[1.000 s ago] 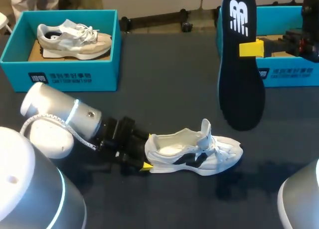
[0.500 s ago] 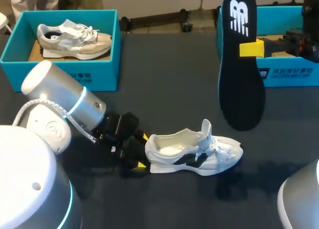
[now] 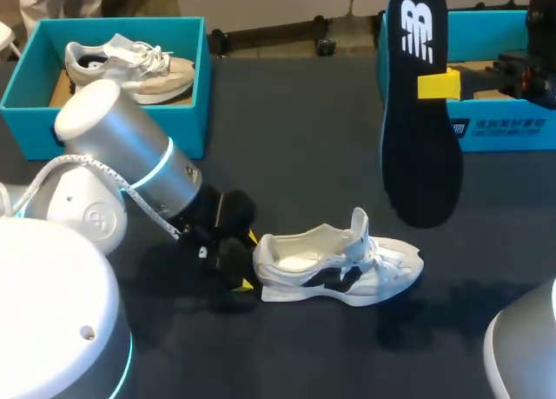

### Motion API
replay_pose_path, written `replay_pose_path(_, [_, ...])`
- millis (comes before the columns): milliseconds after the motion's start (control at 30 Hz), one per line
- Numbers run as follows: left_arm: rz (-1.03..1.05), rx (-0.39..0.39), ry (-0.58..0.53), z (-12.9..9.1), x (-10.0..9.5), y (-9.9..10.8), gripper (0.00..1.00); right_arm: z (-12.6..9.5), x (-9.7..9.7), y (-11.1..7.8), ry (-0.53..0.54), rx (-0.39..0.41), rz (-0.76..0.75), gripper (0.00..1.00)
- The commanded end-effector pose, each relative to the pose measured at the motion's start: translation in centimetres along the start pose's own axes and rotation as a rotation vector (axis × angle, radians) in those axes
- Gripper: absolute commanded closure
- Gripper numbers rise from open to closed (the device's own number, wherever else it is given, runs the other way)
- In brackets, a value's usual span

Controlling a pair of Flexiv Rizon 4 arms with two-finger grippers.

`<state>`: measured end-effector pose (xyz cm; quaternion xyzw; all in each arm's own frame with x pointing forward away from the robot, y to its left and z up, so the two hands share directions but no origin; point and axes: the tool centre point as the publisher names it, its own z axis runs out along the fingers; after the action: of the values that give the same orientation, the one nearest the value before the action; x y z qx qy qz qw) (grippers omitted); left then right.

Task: Take the shoe out of the shoebox, open the shoe tongue, remove and reinsert the insole, then place the shoe into the shoebox

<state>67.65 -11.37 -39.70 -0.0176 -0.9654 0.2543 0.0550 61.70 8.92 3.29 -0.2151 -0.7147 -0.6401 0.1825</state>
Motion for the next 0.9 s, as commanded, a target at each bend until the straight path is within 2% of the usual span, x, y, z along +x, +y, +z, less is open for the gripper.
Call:
replay_pose_path(33, [-0.008,-0.205,-0.059,-0.84,0.67,-1.27,0.0,0.23,-0.22,0.15,0.001,0.004,0.002,1.0])
replay_pose_path(233, [0.021,-0.329,-0.135,-1.35,1.23,-1.97,0.0,0.23,-0.22,0.15,0.001,0.004,0.002,1.0])
replay_pose_path(500, [-0.013,-0.381,-0.115,-0.94,0.89,-1.91,0.0,0.23,-0.22,0.15,0.001,0.004,0.002,1.0])
replay_pose_path(900, [-0.001,-0.396,-0.109,-0.69,1.03,-1.99,0.0,0.23,-0.22,0.15,0.001,0.004,0.002,1.0])
